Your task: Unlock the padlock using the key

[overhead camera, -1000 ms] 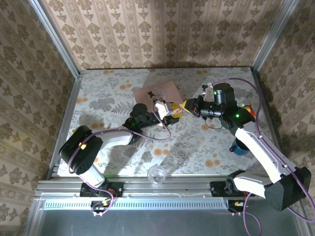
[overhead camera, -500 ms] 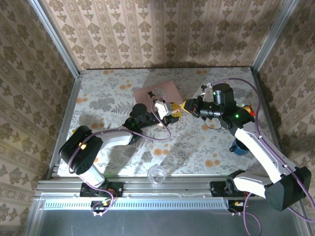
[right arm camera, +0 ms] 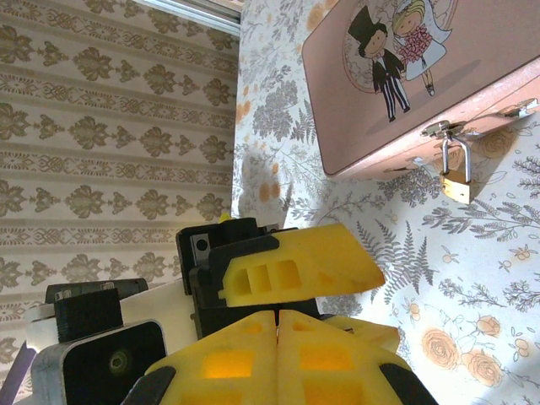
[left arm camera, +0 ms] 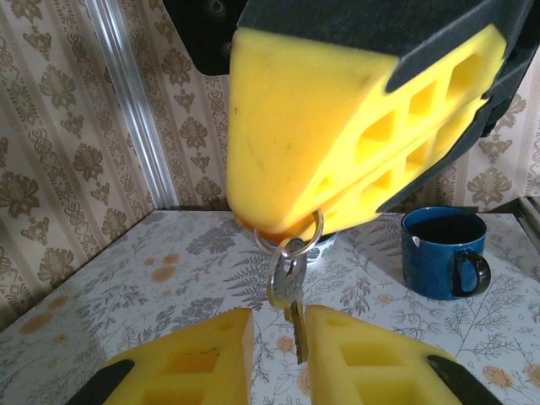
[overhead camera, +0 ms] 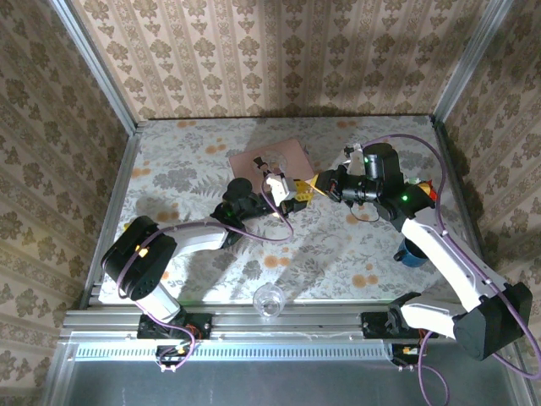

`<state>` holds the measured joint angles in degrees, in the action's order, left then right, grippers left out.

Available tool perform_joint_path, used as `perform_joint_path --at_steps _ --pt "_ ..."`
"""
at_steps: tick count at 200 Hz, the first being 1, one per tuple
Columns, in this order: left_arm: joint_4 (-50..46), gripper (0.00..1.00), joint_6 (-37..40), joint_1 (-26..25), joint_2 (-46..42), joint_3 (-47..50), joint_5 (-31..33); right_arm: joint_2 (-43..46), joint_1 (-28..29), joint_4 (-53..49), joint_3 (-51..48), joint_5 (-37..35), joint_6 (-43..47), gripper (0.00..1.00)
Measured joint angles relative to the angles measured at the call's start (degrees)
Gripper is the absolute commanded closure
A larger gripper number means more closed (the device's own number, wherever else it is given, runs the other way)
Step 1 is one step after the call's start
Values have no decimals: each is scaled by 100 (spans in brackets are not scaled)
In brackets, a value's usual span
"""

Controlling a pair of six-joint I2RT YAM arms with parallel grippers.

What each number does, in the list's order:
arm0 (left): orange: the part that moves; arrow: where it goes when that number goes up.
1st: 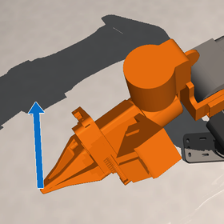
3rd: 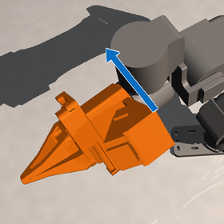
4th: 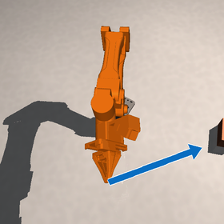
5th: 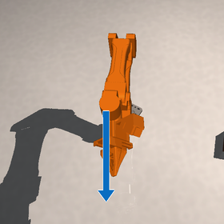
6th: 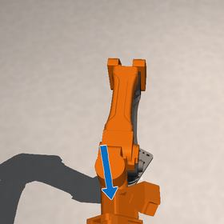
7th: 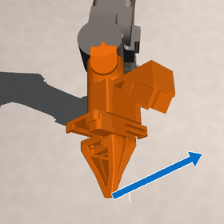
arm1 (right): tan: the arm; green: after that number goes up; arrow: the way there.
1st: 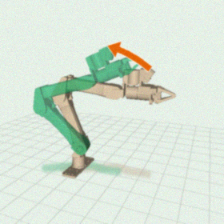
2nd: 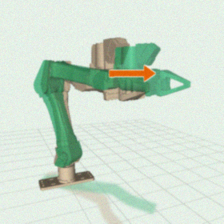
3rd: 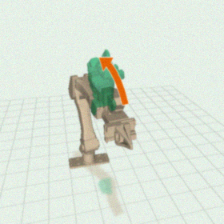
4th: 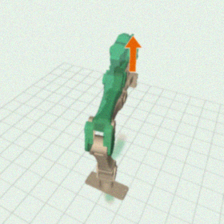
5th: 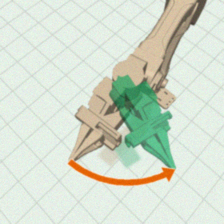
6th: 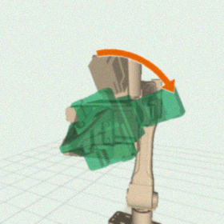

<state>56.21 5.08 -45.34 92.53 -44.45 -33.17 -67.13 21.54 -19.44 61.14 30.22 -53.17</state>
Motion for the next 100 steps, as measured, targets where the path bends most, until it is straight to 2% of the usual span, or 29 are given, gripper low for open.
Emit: perform_joint_path --at_steps 62,100 --pt "-26 100 -33 0 0 0 -7 -87 0 9 0 -17 0 100" --pt "-46 100 -24 0 -2 0 17 -90 0 7 0 -24 2 100"
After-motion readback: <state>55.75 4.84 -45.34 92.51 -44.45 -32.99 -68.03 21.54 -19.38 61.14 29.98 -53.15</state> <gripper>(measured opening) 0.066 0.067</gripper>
